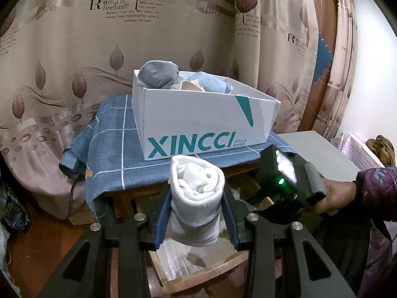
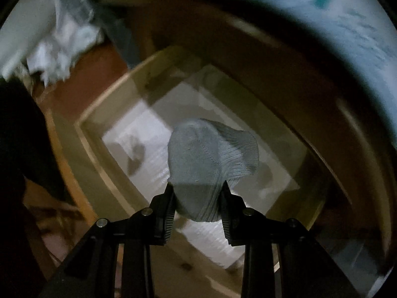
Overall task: Take underwear out of drawer
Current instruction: 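Lift the grey sock out of the drawer with the right gripper, then carry the white sock over the box and open the left gripper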
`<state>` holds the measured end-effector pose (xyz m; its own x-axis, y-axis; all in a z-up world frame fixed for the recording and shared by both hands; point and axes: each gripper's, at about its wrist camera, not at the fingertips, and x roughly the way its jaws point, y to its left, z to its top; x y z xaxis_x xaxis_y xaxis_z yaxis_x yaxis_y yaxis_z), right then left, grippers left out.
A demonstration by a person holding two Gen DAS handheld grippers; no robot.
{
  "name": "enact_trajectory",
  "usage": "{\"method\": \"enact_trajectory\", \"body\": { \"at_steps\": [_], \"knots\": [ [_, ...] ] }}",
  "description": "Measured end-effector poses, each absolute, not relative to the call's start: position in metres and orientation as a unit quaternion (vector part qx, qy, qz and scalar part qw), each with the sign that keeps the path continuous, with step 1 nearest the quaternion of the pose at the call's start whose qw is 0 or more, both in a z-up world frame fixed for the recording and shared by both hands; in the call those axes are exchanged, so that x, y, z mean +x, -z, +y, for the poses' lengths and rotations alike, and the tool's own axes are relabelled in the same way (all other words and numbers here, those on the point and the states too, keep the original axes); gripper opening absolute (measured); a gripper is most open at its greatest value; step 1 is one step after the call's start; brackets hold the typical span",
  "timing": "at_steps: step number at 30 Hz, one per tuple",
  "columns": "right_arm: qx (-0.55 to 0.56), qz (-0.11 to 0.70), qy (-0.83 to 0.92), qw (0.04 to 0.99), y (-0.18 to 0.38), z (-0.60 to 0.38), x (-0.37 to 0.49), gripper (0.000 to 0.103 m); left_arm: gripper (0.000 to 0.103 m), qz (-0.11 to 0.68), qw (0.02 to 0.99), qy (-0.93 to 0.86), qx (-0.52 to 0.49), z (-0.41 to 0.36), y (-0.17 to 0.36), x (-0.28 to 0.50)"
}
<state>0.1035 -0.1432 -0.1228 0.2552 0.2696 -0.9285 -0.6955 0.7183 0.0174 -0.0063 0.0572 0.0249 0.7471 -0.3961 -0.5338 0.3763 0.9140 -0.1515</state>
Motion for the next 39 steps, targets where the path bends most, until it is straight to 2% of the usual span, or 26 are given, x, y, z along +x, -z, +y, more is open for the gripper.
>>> {"method": "enact_trajectory", "body": {
  "at_steps": [11,22,26,31,39],
  "knots": [
    [-0.037,0.499,-0.31,0.808,0.084,-0.18,0.098,0.029,0.039,0.291,0.934,0.207,-0.01,0.053,-0.025,-0.006],
    [-0.012,0.49,-0.309,0.815,0.087,-0.18,0.086,0.029,0.039,0.289,0.934,0.212,0.0,0.049,-0.03,-0.009],
    [0.004,0.494,-0.301,0.815,0.085,-0.191,0.09,0.029,0.039,0.293,0.93,0.221,-0.029,0.052,-0.035,-0.01],
    [0.012,0.49,-0.3,0.818,0.085,-0.192,0.091,0.029,0.039,0.279,0.931,0.233,-0.034,0.046,-0.062,-0.013],
    [0.025,0.482,-0.302,0.822,0.083,-0.199,0.089,0.029,0.039,0.222,0.939,0.262,0.019,0.015,-0.152,-0.001]
  ]
}}
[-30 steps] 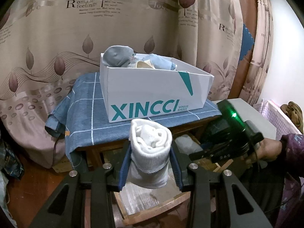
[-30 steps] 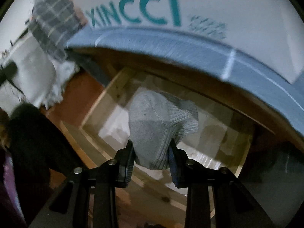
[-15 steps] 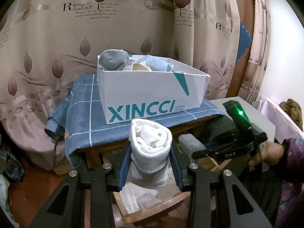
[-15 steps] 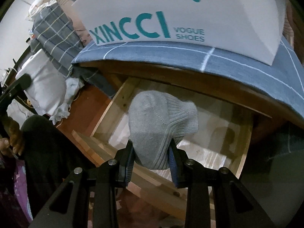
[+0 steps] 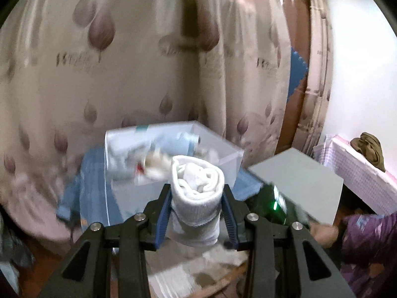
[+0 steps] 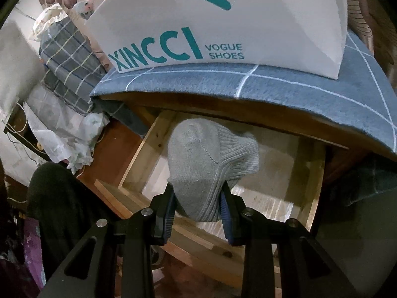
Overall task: Take underwear out of drawer
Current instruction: 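Carry the white sock over the box and open the left gripper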
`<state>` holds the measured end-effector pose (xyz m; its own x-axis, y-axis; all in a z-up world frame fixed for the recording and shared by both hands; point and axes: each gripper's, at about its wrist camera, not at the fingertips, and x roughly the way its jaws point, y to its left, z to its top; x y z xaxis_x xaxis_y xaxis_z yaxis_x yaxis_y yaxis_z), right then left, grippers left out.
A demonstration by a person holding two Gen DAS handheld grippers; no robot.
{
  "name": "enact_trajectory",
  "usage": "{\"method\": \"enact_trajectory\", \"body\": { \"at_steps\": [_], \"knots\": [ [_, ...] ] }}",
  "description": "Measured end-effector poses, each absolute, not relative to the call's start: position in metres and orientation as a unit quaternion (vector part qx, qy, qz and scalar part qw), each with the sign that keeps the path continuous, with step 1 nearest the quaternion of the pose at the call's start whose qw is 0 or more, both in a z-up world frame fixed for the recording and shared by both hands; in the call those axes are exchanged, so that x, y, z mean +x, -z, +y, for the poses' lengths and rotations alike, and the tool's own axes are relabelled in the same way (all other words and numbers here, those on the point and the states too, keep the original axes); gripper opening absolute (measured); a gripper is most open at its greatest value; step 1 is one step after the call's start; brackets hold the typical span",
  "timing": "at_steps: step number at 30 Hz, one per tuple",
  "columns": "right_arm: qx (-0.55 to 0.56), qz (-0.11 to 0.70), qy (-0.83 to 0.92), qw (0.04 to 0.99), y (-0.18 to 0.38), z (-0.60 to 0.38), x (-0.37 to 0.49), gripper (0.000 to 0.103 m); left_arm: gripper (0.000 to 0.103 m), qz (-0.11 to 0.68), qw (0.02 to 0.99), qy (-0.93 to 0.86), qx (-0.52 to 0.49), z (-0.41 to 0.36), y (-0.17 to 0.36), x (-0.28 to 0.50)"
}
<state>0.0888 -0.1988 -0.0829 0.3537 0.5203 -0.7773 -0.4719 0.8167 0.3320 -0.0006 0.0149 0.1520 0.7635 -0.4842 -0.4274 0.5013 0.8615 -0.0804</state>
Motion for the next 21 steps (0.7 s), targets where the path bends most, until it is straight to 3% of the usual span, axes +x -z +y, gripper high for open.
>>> {"method": "enact_trajectory", "body": {
  "at_steps": [9,21],
  "knots": [
    [0.039,0.472,-0.305,0.826,0.078,-0.208,0.085,0.029,0.039,0.222,0.943,0.241,0.056,-0.006,-0.202,0.087],
    [0.051,0.469,-0.304,0.827,0.076,-0.217,0.086,0.029,0.039,0.301,0.932,0.183,0.083,0.001,-0.149,0.188]
  ]
}}
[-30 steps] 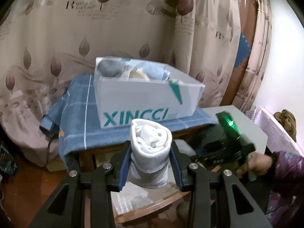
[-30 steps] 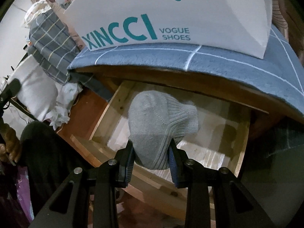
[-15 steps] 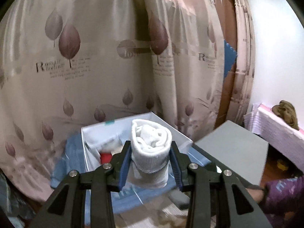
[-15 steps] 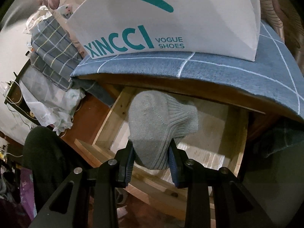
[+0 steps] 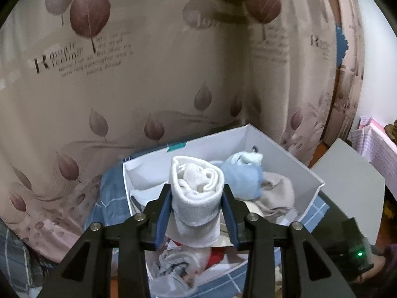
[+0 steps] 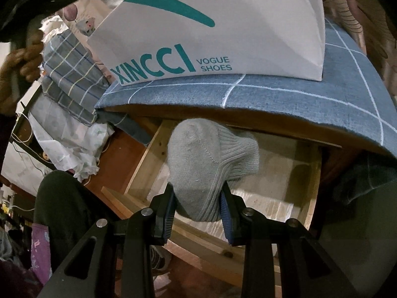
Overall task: Take underwear out of drawer
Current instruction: 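Carry the white sock over the box and open the left gripper, then carry the grey sock over the box and open the right gripper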
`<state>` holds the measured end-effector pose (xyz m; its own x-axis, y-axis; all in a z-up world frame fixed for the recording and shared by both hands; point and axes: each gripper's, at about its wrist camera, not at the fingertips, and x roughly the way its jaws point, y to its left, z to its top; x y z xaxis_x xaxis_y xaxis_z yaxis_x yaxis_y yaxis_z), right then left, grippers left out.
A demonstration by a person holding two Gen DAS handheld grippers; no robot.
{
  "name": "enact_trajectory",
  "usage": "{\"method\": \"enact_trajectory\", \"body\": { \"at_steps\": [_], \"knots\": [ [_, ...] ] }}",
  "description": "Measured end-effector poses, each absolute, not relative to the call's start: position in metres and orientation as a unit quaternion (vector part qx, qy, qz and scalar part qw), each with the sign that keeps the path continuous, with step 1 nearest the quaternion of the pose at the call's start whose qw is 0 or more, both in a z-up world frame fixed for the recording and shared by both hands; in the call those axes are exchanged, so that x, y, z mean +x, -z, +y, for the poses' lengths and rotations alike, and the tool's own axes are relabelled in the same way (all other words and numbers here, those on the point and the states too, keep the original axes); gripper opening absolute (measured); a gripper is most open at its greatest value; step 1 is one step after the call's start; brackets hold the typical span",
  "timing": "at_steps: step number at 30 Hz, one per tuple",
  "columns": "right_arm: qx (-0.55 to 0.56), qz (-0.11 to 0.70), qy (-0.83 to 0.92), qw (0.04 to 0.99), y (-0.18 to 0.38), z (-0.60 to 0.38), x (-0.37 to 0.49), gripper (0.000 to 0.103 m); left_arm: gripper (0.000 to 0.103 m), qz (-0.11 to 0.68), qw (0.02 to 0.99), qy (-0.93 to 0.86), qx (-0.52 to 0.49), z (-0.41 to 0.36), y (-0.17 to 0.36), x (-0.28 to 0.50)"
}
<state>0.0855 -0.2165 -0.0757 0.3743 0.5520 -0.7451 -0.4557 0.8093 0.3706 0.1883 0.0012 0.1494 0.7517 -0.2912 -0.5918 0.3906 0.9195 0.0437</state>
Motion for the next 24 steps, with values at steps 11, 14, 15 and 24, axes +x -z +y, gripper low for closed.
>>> {"method": "enact_trajectory", "body": {
  "at_steps": [11,14,15,24],
  "knots": [
    [0.049,0.477,-0.303,0.824,0.078,-0.215,0.087,0.029,0.053,0.282,0.945,0.151,0.064,0.014,-0.144,0.192],
    [0.048,0.478,-0.302,0.824,0.078,-0.215,0.087,0.029,0.058,0.253,0.955,0.145,0.052,0.017,-0.158,0.181],
    [0.048,0.477,-0.303,0.824,0.077,-0.214,0.086,0.029,0.059,0.244,0.958,0.146,0.044,0.019,-0.163,0.175],
    [0.079,0.464,-0.318,0.823,0.062,-0.222,0.071,0.029,0.062,0.202,0.968,0.137,0.054,0.028,-0.158,0.088]
  ]
}}
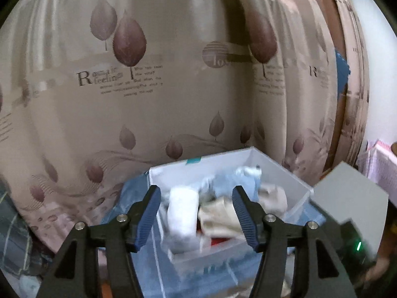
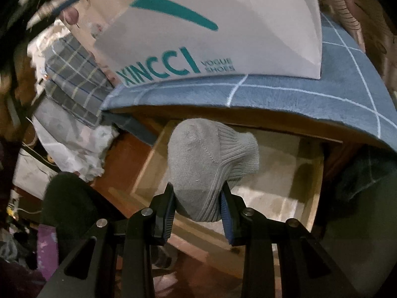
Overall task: Take underwear out of drawer
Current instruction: 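Carry the grey sock over the box and open the right gripper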
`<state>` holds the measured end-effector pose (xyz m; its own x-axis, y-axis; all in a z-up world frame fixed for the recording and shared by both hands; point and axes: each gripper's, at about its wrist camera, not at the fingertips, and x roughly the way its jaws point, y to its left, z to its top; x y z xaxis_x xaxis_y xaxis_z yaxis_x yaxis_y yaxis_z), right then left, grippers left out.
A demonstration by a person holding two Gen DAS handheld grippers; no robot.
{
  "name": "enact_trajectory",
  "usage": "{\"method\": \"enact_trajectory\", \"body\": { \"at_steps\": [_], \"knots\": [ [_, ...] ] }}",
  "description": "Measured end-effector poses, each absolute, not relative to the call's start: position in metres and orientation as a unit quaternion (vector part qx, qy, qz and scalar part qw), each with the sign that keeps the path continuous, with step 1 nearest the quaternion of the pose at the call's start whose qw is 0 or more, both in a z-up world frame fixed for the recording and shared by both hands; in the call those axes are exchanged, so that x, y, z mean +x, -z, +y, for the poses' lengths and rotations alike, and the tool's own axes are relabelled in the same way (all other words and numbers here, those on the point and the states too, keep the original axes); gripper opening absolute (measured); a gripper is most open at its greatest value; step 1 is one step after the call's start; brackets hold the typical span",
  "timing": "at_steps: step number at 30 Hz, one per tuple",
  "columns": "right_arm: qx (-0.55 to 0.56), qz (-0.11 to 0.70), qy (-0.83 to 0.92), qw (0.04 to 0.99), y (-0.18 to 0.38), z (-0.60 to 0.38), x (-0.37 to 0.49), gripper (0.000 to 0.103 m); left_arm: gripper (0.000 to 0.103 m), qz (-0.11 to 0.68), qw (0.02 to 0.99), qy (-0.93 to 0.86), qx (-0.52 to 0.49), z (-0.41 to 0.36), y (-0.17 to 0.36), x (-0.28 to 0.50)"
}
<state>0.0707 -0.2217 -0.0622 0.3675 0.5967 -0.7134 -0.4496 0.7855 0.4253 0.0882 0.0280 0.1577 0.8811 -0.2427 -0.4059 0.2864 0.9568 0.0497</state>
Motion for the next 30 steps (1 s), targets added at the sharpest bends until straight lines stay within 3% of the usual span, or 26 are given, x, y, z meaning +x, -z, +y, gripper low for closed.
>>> {"method": "enact_trajectory", "body": {
  "at_steps": [7,16,23,30],
  "knots": [
    [0.091,0.439,-0.328,0.832,0.032,-0.227,0.041,0.029,0.063,0.252,0.96,0.122,0.022,0.058,-0.097,0.033],
    [0.057,0.346,-0.345,0.871,-0.071,-0.226,0.013,0.03,0.063,0.295,0.951,0.091,-0.029,0.079,-0.039,0.017],
    [0.026,0.301,-0.324,0.897,-0.142,-0.219,0.06,0.03,0.063,0.275,0.958,0.077,-0.03,0.074,-0.032,0.013],
    [0.026,0.323,-0.283,0.903,-0.134,-0.202,0.133,0.031,0.064,0.267,0.96,0.077,-0.004,0.065,-0.032,0.01]
  ]
}}
